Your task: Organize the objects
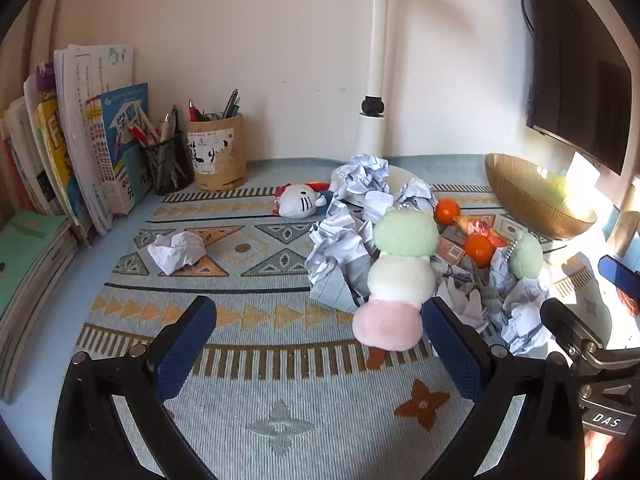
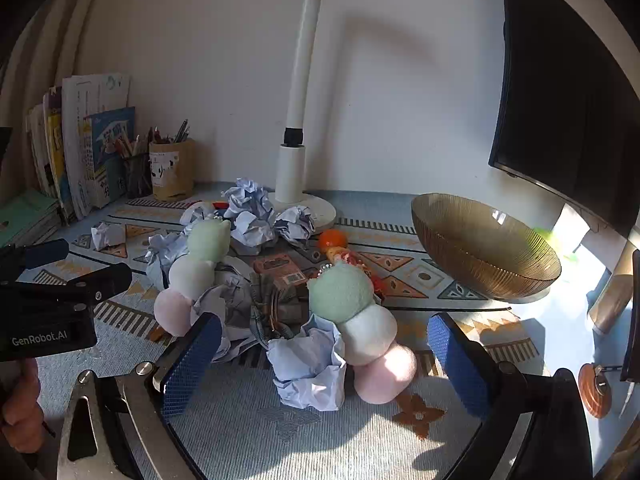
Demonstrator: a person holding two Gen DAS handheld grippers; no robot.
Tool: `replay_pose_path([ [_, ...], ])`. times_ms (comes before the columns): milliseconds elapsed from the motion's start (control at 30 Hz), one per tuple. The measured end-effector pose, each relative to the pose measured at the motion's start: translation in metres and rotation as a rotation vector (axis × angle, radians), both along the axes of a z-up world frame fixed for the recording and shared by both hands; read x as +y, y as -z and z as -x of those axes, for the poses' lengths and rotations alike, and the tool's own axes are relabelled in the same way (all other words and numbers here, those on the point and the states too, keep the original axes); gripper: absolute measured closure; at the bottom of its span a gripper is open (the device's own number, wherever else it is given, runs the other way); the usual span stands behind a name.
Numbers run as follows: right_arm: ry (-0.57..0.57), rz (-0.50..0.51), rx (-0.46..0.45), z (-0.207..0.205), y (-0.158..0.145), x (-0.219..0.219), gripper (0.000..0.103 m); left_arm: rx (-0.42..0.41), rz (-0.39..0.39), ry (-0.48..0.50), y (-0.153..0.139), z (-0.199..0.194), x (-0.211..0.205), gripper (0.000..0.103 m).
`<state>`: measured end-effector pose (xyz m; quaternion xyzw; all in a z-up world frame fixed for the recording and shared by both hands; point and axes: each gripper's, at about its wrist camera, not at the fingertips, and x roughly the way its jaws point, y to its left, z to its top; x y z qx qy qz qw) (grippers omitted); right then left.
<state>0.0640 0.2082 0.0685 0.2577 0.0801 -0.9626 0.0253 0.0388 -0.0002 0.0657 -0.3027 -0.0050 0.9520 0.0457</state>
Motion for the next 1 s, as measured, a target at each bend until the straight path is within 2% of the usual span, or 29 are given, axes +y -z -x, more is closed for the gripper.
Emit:
replay_pose_path([
  [100, 0.019, 0.008, -0.056, 0.018, 0.014, 0.003, 0.000, 0.003, -0.106, 0.003, 0.016, 0.016, -0.006, 0.001],
  [133, 0.018, 0.004, -0.060, 0.018, 0.015, 0.004, 0.000, -0.013, -0.115, -0.004, 0.020, 0.015, -0.005, 0.001],
  [233, 0.004, 0.005, -0.049, 0.015, 0.017, 0.002, 0.000, 0.010, -0.098, 0.001, 0.021, 0.013, 0.000, 0.001],
  [333, 0.015, 0.005, -0.063, 0.017, 0.022, 0.005, 0.000, -0.005, -0.074, 0.029, 0.025, 0.013, 0.006, 0.001],
  [567, 0.019, 0.056, -0.067, 0.014, 0.020, 0.013, 0.000, -0.008, 0.054, 0.041, 0.028, 0.010, 0.025, 0.001],
  [767, 0.029, 0.049, -0.083, 0.017, 0.021, 0.013, 0.000, -0.028, 0.036, 0.038, 0.028, 0.012, 0.021, 0.001],
  [1000, 0.046, 0.147, -0.128, 0.022, 0.024, 0.029, 0.000, -0.042, 0.020, 0.036, 0.029, 0.013, 0.021, 0.001],
])
